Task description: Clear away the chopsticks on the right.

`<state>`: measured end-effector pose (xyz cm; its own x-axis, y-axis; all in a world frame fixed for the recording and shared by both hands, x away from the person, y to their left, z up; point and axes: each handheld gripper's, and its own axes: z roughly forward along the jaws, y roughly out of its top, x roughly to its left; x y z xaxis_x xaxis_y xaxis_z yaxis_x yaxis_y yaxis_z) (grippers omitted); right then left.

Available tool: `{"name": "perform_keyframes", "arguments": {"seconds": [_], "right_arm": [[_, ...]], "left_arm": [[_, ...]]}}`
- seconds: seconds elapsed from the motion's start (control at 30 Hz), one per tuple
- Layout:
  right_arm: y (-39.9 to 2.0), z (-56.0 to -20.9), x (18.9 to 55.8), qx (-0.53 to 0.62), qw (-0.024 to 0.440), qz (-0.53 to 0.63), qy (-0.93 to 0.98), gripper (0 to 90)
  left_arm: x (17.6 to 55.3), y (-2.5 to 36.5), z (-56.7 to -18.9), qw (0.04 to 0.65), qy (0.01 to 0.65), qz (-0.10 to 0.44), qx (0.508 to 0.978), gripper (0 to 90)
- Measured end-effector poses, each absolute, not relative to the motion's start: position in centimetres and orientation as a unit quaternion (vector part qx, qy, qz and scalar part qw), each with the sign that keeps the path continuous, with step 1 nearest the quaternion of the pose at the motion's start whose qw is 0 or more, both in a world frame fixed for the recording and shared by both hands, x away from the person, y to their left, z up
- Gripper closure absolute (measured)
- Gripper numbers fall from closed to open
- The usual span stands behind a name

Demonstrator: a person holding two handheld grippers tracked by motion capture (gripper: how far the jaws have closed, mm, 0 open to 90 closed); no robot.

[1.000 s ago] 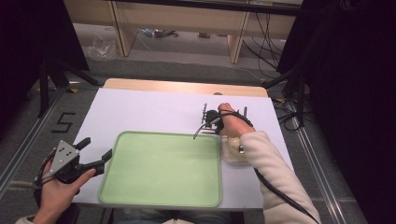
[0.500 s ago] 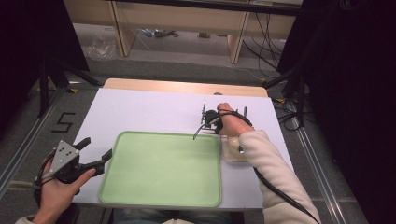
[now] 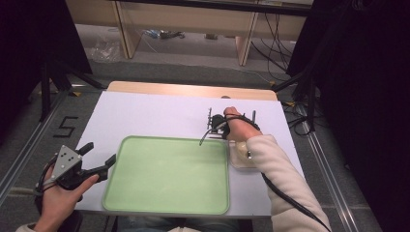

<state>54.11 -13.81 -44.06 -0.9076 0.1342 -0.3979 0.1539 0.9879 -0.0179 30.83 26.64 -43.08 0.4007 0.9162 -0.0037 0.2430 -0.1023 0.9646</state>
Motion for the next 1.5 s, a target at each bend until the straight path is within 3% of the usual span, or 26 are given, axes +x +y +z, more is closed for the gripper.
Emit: {"name": "perform_keyframes", "arguments": {"seconds": [0.43,1.0,1.5], "right_arm": [[-13.87,-44.51,54.32,0.070,0.195,-0.029,0.978,67.1],[-13.55,-45.03,54.16,0.050,0.187,-0.034,0.980,86.6],[-13.43,-44.30,54.00,0.049,0.206,-0.024,0.977,87.3]], "left_arm": [[30.84,26.66,-43.08,0.508,0.436,0.331,0.665,15.5],[30.84,26.66,-43.09,0.509,0.437,0.331,0.664,15.6],[30.83,26.66,-43.08,0.508,0.437,0.330,0.665,15.7]]}}
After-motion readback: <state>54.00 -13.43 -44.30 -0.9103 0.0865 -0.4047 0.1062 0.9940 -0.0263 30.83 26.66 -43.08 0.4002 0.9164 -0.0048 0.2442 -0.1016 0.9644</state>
